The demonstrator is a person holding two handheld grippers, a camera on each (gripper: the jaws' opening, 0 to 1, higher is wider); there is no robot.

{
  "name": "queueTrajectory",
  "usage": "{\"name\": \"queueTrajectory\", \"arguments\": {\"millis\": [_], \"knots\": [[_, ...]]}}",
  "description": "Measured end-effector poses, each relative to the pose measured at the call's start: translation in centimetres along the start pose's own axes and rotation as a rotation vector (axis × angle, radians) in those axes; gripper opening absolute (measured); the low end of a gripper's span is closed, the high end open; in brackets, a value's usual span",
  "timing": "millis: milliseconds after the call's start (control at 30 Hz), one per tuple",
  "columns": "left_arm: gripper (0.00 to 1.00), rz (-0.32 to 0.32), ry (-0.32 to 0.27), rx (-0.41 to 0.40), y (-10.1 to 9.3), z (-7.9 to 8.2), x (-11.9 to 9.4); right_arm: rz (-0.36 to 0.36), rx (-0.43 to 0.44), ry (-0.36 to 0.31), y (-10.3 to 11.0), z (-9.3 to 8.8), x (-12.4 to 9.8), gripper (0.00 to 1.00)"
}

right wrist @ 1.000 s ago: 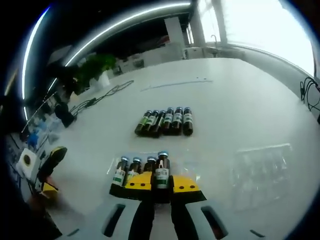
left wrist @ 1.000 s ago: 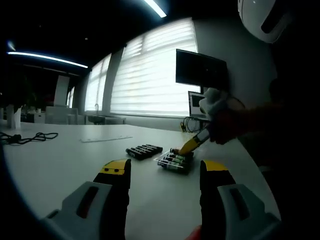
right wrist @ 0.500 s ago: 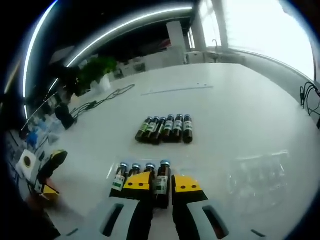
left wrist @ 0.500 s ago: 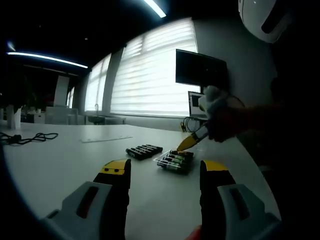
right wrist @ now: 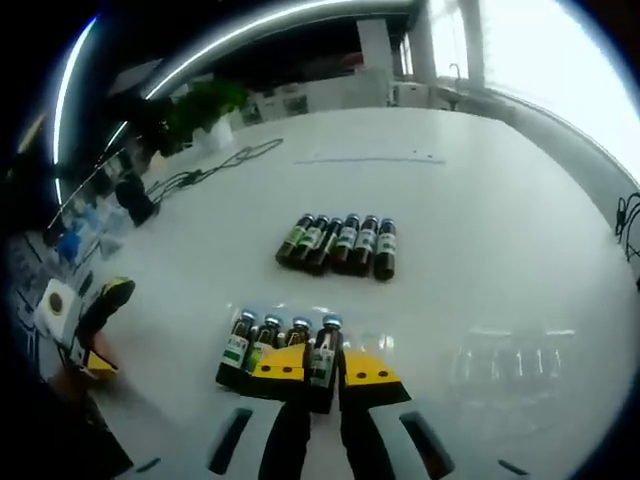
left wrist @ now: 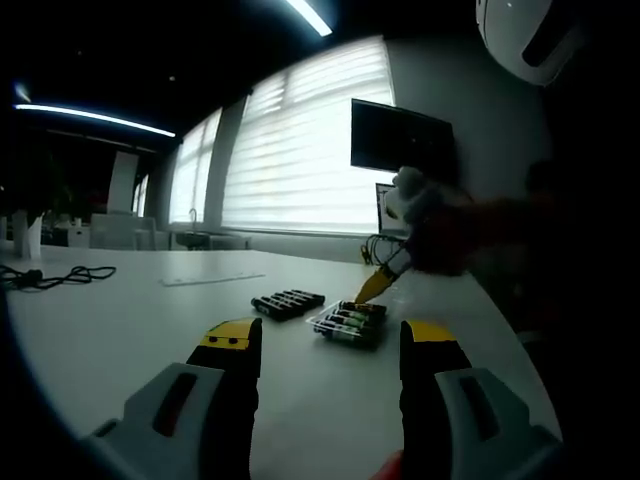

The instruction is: Grip medicine bottles put into box

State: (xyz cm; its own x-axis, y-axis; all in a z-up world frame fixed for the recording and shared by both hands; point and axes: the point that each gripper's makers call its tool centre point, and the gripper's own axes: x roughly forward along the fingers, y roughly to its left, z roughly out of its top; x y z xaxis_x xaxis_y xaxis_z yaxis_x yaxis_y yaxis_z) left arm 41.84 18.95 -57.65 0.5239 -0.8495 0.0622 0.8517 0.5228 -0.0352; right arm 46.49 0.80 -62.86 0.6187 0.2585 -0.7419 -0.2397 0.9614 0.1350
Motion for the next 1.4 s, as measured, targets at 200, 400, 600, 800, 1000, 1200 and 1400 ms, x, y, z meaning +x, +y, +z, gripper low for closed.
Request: {"name": "queueTrajectory", "arguments": {"millis": [200,400,600,800,1000,1200,1400], "knots": [[0.48,0.0,-0.005,0.002,0.03,0.09,-0.05,0.026,0.0,0.061,-0.09,-0.38,-0.25,0.05],[0.48,-0.007,-0.008,-0.001,-0.03,0.11,-0.04,0.031,-0.003,0.09,0.12,-0.76,0.07,0.06],[0.48,-0.008,-0.01,-0.005,0.01,0.13,-0.05,0.026,-0.014,0.106,0.17,-0.85,0.08,0.06],[0.48,-0.008,-0.01,-0.006,0.08,0.1,-0.05,0.004,-0.032,0.09,0.09,-0.11,-0.26,0.0],[0.48,-0.008,-0.01,-0.007,0.13,0.09,-0.05,0.002,-0.044,0.085,0.07,-0.07,-0.2,0.0],[0.48,-0.007,-0.012,-0.008,0.13,0.14,-0.05,0.001,-0.06,0.078,0.28,0.01,-0.14,0.0],[0.48,-0.007,-0.012,-0.008,0.12,0.15,-0.05,-0.001,-0.073,0.071,0.53,-0.04,-0.14,0.02]]}}
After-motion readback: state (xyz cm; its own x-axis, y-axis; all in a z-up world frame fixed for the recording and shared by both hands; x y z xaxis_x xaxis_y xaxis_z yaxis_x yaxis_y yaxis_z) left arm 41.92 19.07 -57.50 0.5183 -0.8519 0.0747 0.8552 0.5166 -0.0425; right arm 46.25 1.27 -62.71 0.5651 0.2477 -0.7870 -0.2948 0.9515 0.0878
